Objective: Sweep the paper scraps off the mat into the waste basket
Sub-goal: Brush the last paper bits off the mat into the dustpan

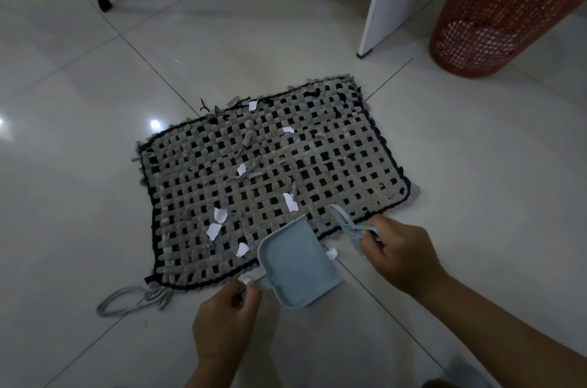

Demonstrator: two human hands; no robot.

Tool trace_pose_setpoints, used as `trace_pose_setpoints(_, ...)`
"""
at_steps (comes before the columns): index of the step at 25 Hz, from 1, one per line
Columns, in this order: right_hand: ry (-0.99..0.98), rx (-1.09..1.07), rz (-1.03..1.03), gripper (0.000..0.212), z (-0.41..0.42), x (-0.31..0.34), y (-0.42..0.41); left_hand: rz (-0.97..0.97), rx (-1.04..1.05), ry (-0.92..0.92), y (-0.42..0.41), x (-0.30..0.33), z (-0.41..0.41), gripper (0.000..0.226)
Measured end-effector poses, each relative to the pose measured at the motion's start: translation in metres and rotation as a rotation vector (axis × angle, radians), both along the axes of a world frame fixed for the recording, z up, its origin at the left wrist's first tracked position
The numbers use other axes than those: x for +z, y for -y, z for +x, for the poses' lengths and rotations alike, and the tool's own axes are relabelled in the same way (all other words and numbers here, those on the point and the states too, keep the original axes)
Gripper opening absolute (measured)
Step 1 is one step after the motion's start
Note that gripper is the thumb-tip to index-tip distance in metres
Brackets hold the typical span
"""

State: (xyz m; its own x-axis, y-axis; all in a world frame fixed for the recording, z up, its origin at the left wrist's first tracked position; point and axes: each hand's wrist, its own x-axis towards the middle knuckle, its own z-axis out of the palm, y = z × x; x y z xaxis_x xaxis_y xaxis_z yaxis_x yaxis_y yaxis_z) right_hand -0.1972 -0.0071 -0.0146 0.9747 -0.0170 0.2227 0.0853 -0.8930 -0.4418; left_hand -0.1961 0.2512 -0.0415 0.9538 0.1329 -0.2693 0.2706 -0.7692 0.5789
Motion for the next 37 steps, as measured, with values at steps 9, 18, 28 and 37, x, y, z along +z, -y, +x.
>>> trace_pose_setpoints(9, -0.12, 0.106, 0.221, 0.033, -0.004, -0.013, -0.033, 0.102, -0.077, 0.025, -0.018, -0.005, -0.01, 0.033)
trace_pose_setpoints(18, -0.029, 0.019, 0.15, 0.033, 0.004, -0.002, -0.013, 0.039, -0.015, 0.021, -0.021, -0.009, -0.009, 0.043)
trace_pose_setpoints(28, -0.139, -0.048, 0.128, 0.03, 0.0, 0.008, -0.039, 0.203, -0.072, 0.003, -0.033, 0.026, -0.023, 0.042)
trace_pose_setpoints(37, -0.224, 0.012, 0.453, 0.027, -0.007, 0.004, -0.045, 0.077, 0.022, 0.02, -0.03, -0.009, -0.044, 0.031)
